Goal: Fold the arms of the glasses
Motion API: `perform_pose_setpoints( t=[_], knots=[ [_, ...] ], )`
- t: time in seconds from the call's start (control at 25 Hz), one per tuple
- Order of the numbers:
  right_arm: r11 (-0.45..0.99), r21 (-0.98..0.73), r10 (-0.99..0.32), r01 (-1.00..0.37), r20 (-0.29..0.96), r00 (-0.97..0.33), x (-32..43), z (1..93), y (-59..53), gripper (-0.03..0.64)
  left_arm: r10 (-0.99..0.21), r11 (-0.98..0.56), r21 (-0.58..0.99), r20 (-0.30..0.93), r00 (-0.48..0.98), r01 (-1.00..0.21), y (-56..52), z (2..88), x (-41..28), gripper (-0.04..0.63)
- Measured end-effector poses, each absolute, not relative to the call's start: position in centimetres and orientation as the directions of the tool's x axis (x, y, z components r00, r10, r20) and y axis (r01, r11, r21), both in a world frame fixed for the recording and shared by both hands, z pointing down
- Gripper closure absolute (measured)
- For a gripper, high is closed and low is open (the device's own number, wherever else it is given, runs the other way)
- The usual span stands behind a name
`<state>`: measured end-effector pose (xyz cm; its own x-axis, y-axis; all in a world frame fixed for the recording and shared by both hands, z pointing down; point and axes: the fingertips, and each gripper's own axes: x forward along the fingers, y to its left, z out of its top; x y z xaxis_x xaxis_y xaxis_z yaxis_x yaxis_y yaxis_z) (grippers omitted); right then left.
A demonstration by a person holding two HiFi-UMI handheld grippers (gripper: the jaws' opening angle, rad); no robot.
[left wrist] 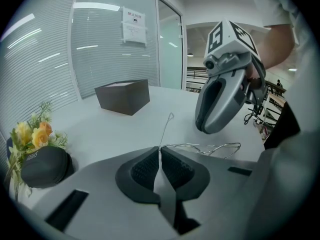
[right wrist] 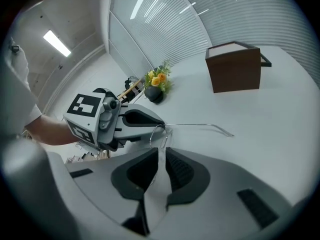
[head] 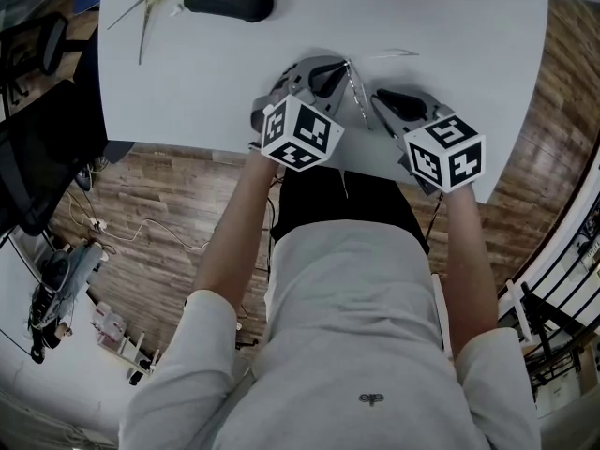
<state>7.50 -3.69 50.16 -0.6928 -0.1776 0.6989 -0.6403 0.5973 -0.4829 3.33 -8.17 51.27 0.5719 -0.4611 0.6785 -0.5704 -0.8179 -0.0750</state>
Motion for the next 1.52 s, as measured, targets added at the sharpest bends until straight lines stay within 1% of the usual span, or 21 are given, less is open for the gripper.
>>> perform_pose_setpoints(
  t=[0.32, 0.52, 0.68, 0.88, 1.08, 1.2, 1.36, 1.44, 1.52],
  knots=[
    [0.633, -0.288, -0.286, -0.718, 0.775, -0.563, 11.0, 50.1, -7.1, 0.561, -0.461, -0.817, -0.075, 0.68, 0.57, -0.572, -8.2, 51.2, 3.4, 0.563],
    [0.671, -0.162, -0.329, -0.724, 0.81, -0.486, 12.4, 50.2, -8.7, 0.559, -0.461, -0.82, -0.083, 0.681, 0.569, -0.566, -8.4, 51.2, 3.4, 0.563],
    [0.73, -0.022, -0.357, -0.683, 0.84, -0.409, 13.0, 50.4, -9.6, 0.555, -0.46, -0.823, -0.087, 0.682, 0.568, -0.562, -8.5, 51.3, 3.5, 0.563],
    [0.776, 0.099, -0.39, -0.623, 0.851, -0.351, 13.2, 50.5, -10.8, 0.551, -0.459, -0.822, -0.087, 0.684, 0.566, -0.562, -8.5, 51.3, 3.5, 0.563],
    [0.841, 0.205, -0.391, -0.501, 0.87, -0.299, 13.3, 51.1, -11.3, 0.555, -0.458, -0.822, -0.082, 0.684, 0.568, -0.564, -8.5, 51.3, 3.5, 0.563],
    [0.873, 0.228, -0.373, -0.431, 0.881, -0.29, 13.2, 51.6, -11.1, 0.545, -0.458, -0.822, -0.082, 0.684, 0.568, -0.563, -8.4, 51.2, 3.5, 0.564],
    [0.89, 0.245, -0.366, -0.385, 0.886, -0.284, 12.9, 52.1, -11.3, 0.546, -0.458, -0.822, -0.082, 0.684, 0.568, -0.563, -8.5, 51.3, 3.4, 0.563],
    [0.891, 0.255, -0.371, -0.376, 0.886, -0.279, 12.9, 52.3, -11.4, 0.555, -0.458, -0.821, -0.081, 0.683, 0.568, -0.565, -8.5, 51.3, 3.4, 0.563],
    [0.888, 0.258, -0.375, -0.379, 0.884, -0.278, 13.0, 52.4, -11.5, 0.578, -0.459, -0.819, -0.079, 0.683, 0.568, -0.568, -8.5, 51.2, 3.5, 0.563]
  ],
)
